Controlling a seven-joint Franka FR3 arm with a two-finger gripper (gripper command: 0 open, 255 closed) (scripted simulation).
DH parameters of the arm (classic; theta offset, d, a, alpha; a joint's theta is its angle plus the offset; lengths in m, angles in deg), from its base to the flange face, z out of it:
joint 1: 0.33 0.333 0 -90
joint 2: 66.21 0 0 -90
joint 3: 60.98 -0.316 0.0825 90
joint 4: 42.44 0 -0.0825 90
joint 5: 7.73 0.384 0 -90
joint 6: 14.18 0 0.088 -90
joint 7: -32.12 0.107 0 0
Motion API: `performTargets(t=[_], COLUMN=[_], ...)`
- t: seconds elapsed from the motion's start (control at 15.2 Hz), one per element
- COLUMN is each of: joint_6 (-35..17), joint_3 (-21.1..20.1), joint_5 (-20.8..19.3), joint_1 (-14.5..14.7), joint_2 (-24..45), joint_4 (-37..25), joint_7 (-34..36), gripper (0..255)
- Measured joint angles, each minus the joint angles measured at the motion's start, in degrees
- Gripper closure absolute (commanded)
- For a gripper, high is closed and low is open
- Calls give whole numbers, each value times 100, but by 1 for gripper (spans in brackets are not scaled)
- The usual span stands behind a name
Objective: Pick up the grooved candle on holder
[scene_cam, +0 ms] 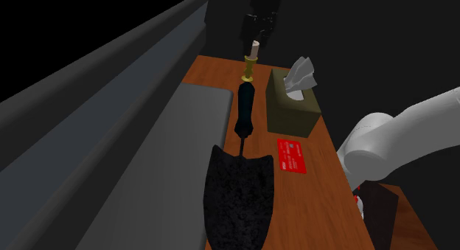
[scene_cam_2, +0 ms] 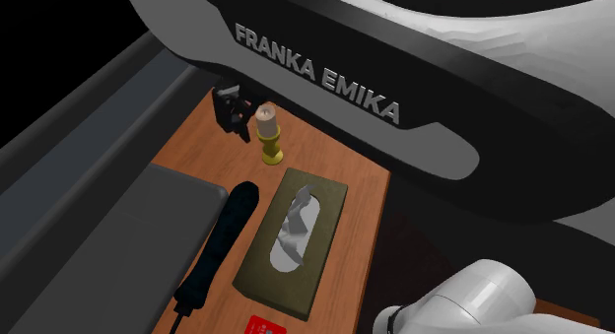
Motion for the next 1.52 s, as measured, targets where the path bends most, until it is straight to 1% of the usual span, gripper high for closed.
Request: performTargets(t=[0.73, 1.12, 1.52], joint_6=[2, 416, 888], joint_3=[-4, 13, 1], joint_5=[-1, -23, -42], joint_1=[2, -13, -20], joint_2=[7, 153, 369], joint_4=[-14, -571, -1261], joint_7=[8, 13, 59], gripper=[255, 255, 255])
